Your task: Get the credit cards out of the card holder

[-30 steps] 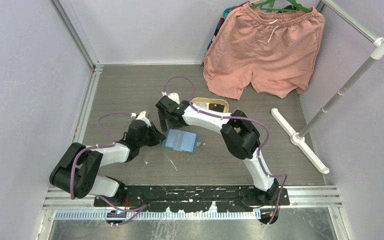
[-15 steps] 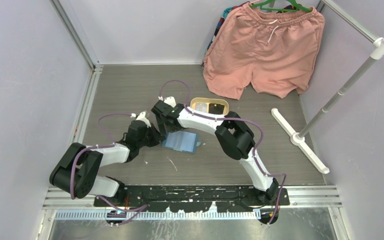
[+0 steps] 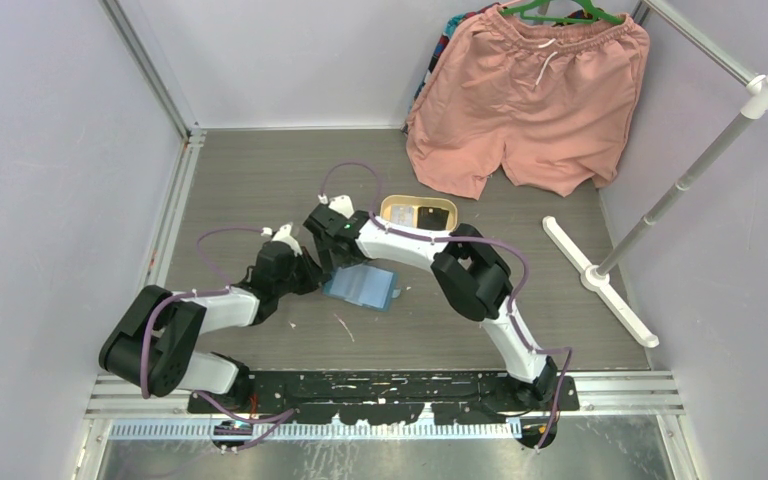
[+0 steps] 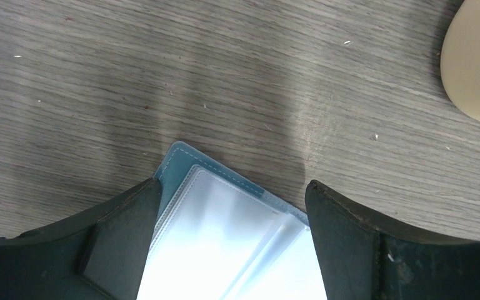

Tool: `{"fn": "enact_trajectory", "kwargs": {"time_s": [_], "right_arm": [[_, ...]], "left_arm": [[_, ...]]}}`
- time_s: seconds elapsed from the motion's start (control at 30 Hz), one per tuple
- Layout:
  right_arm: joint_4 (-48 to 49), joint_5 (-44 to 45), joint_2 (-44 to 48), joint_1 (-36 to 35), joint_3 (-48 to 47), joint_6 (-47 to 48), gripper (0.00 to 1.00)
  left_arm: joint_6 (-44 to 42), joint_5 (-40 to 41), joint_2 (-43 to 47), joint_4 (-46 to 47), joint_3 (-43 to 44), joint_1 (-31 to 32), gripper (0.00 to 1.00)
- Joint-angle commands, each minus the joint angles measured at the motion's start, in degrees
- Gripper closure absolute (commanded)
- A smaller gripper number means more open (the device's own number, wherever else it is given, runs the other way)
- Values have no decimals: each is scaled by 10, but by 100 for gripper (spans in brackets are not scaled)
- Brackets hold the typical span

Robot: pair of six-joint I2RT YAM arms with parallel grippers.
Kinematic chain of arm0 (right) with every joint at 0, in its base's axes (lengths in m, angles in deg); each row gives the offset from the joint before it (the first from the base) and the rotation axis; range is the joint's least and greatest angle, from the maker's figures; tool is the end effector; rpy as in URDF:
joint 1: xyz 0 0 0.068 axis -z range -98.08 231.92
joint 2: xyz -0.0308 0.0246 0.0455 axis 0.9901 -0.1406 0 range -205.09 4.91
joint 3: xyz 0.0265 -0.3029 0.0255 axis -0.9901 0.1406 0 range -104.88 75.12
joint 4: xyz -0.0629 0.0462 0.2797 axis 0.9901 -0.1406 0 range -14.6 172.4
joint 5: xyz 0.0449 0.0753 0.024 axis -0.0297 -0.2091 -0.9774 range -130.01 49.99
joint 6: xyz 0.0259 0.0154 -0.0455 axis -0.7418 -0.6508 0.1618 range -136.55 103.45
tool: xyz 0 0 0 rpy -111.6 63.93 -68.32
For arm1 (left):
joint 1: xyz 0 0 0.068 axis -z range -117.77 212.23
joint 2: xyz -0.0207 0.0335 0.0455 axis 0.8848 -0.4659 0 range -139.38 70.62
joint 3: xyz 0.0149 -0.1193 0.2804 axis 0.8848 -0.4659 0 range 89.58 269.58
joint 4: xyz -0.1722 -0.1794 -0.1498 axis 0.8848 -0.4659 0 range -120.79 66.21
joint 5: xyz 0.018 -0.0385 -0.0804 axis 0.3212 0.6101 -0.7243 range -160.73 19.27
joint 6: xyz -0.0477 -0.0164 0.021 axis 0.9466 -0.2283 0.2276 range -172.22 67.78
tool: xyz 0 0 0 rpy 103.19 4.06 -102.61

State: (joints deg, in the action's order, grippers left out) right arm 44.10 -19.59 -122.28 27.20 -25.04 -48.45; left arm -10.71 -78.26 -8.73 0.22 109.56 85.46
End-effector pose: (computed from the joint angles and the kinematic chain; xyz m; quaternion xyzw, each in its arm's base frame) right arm 0.3094 0.4154 0.1800 -0.1531 0.9499 0.0181 0.2717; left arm 0.2252 -0.1018 0.1352 -0.1111 0.8800 -0.2945 0.3556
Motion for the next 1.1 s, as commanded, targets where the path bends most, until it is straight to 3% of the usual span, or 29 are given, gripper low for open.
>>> {"fn": "enact_trajectory", "kwargs": {"time_s": [0.0, 0.5, 0.67, 0.87, 1.07], "right_arm": [[-40, 31, 30, -1, 34, -4, 10], [-47, 44, 76, -1, 93, -18, 10], [-41, 41, 65, -1, 88, -18, 10], [15, 56, 137, 7, 143, -26, 8], [106, -45, 260, 22, 264, -45, 6]], "left_arm": [[-9, 18, 18, 22, -5, -4, 100], [-14, 30, 32, 6, -8, -3, 100], [-24, -32, 19, 24, 5, -4, 100], [-30, -119, -5, 7, 34, -26, 81], [-69, -197, -2, -54, 77, -61, 62]]}}
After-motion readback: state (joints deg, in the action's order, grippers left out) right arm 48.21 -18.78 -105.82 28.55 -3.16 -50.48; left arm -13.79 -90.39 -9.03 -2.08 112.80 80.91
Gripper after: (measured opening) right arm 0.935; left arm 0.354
